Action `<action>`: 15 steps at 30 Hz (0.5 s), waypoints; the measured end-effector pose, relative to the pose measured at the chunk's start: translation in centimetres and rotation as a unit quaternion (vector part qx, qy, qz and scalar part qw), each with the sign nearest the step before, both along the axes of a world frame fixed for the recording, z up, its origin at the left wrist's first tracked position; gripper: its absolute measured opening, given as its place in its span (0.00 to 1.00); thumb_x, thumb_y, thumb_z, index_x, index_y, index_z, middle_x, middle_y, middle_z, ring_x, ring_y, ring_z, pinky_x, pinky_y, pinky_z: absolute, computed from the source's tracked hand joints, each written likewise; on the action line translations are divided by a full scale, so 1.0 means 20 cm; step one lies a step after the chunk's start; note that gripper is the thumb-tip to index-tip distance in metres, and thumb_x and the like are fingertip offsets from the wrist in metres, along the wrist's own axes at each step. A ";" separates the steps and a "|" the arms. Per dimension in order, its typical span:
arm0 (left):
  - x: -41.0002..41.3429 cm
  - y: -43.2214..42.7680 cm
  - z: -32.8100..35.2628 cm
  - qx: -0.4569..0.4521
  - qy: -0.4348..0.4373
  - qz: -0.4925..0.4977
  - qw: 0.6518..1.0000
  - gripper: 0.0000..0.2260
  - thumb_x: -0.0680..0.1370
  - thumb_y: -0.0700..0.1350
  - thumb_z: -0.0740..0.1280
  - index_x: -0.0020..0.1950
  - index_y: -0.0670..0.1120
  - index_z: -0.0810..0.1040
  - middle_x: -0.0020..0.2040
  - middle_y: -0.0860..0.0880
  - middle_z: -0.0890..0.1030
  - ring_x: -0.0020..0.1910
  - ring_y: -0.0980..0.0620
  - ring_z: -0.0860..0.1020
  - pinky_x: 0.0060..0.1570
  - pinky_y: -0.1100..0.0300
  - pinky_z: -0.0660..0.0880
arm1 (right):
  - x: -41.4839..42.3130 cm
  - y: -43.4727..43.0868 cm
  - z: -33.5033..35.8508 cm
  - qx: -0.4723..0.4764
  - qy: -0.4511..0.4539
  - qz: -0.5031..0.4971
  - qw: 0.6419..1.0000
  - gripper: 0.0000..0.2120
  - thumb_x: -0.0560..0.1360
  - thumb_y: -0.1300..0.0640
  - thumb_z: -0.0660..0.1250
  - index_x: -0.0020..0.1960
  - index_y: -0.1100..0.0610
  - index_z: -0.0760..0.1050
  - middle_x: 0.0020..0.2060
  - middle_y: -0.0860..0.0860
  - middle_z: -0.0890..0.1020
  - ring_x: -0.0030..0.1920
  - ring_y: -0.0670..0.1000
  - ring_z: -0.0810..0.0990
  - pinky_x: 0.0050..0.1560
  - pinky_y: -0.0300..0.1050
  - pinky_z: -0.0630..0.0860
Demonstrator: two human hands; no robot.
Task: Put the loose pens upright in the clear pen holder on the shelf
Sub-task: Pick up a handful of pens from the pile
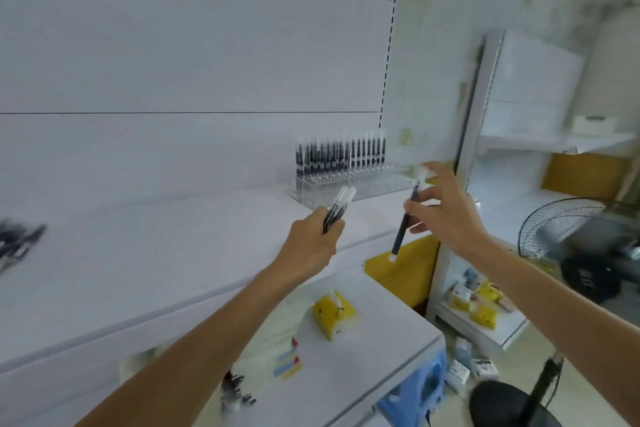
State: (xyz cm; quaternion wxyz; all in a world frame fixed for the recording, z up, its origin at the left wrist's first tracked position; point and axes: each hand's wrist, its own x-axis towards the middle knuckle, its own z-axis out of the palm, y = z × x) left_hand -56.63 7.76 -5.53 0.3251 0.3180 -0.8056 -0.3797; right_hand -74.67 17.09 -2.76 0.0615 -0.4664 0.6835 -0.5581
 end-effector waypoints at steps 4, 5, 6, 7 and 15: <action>-0.17 -0.09 0.02 0.003 0.008 0.006 1.000 0.11 0.80 0.47 0.58 0.40 0.45 0.68 0.33 0.49 0.70 0.28 0.53 0.67 0.28 0.61 0.66 | -0.15 -0.08 -0.02 -0.024 0.006 -0.012 1.000 0.31 0.74 0.65 0.68 0.70 0.48 0.59 0.43 0.54 0.79 0.33 0.56 0.83 0.37 0.47 0.82; -0.21 -0.12 0.03 0.003 0.009 0.007 1.000 0.11 0.81 0.48 0.57 0.41 0.44 0.68 0.32 0.49 0.69 0.28 0.53 0.67 0.29 0.60 0.66 | -0.19 -0.12 -0.02 -0.025 0.009 -0.012 1.000 0.30 0.74 0.65 0.68 0.70 0.48 0.59 0.43 0.53 0.79 0.33 0.55 0.83 0.37 0.46 0.82; -0.25 -0.16 0.04 -0.003 0.008 0.007 1.000 0.11 0.81 0.48 0.57 0.42 0.43 0.69 0.32 0.49 0.68 0.29 0.52 0.66 0.30 0.59 0.66 | -0.23 -0.16 -0.01 -0.025 0.014 -0.010 1.000 0.29 0.74 0.64 0.68 0.70 0.49 0.59 0.43 0.53 0.79 0.33 0.55 0.83 0.37 0.45 0.82; -0.29 -0.20 0.05 -0.011 0.005 0.007 1.000 0.11 0.81 0.48 0.57 0.42 0.42 0.69 0.32 0.49 0.68 0.29 0.52 0.66 0.32 0.58 0.66 | -0.28 -0.21 0.00 -0.026 0.019 -0.007 0.999 0.29 0.74 0.64 0.68 0.69 0.49 0.59 0.43 0.54 0.79 0.33 0.55 0.83 0.37 0.45 0.82; -0.50 -0.51 0.16 -0.042 0.023 0.047 0.998 0.12 0.81 0.47 0.58 0.39 0.44 0.67 0.31 0.49 0.68 0.27 0.55 0.65 0.27 0.63 0.65 | -0.56 -0.65 0.15 -0.058 0.051 0.010 0.997 0.28 0.73 0.63 0.69 0.68 0.51 0.61 0.42 0.56 0.80 0.34 0.54 0.82 0.37 0.44 0.81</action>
